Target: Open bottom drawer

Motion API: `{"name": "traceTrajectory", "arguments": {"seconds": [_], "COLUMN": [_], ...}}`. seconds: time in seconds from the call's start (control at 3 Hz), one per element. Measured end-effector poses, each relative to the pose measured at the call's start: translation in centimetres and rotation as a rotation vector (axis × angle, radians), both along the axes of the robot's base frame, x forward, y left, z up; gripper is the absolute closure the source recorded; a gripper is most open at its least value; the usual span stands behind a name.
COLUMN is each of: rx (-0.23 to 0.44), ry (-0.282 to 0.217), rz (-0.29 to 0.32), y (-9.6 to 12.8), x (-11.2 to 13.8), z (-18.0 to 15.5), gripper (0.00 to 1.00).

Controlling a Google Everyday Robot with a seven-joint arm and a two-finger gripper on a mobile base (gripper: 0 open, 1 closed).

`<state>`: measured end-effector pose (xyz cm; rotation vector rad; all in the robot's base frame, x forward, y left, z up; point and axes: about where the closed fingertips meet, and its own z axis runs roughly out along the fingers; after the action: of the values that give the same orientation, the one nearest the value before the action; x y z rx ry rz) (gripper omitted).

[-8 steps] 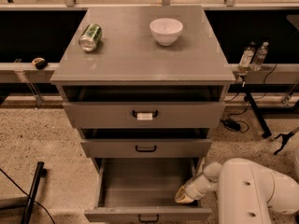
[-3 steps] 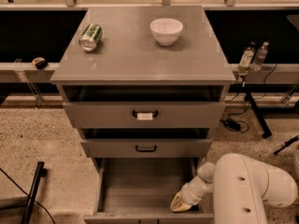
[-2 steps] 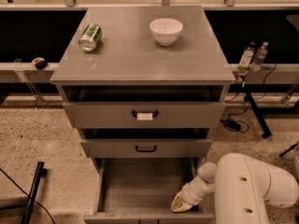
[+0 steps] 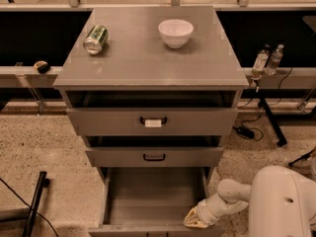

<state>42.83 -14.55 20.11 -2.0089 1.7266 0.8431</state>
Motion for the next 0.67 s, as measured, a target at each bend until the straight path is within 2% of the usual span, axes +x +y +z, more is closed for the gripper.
{"name": "traceTrajectory", "arguments": {"seconds": [0.33,0.67], "rx": [0.003,0.003], "ry": [0.004,0.004], "rz": [0.006,0.006], "y": [0.08,0.08], "x": [0.35,0.39], "z": [0.07,0.07], "gripper": [0.04,0.00]}}
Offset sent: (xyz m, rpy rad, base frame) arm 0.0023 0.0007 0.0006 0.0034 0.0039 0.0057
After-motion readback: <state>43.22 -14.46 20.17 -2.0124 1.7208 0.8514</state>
